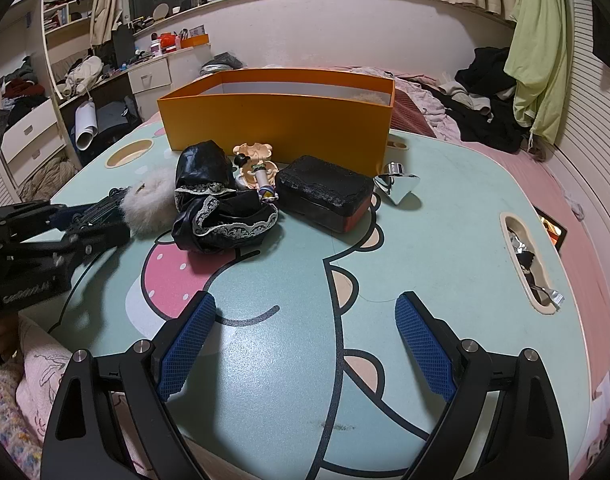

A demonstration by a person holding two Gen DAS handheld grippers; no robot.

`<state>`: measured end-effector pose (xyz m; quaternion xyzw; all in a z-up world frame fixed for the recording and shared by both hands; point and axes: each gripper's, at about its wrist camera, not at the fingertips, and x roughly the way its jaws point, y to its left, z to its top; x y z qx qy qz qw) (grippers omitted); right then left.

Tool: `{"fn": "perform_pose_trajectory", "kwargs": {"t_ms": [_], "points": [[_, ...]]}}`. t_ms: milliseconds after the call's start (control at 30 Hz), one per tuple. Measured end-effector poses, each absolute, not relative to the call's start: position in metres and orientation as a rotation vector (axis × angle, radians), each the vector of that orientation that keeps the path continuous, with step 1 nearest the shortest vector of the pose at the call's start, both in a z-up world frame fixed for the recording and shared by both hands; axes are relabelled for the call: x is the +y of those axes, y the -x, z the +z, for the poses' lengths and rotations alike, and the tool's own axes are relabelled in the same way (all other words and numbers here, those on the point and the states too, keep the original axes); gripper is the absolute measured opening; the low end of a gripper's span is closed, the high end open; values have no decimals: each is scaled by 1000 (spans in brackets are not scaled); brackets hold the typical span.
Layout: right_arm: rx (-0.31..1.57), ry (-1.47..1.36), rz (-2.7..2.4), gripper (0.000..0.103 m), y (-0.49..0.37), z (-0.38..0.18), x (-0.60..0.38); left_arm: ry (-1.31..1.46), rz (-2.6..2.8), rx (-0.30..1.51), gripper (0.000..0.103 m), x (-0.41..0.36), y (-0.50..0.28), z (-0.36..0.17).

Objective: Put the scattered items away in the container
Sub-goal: 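Hold the black toy car in the left tool above the table, then grasp the black wallet with the right tool while the left tool holds the car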

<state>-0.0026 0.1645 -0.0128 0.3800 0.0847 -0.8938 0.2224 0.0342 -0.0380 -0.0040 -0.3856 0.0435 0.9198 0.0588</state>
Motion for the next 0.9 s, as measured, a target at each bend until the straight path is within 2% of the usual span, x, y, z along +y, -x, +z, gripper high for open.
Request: {"fn": "perform_pose_trajectory", "kwargs": {"t_ms": [467,767,900], "points": [[234,-1049,-2469,91,2,-13,165,1127,2834,173,27,-34,-43,-5],[232,-1052,-2465,91,2,-12,165,1124,2823,126,27,-37,-43,-5],[135,-1050,-2455,91,10,-5,176,1124,2822,126,27,-37,-43,-5]]}}
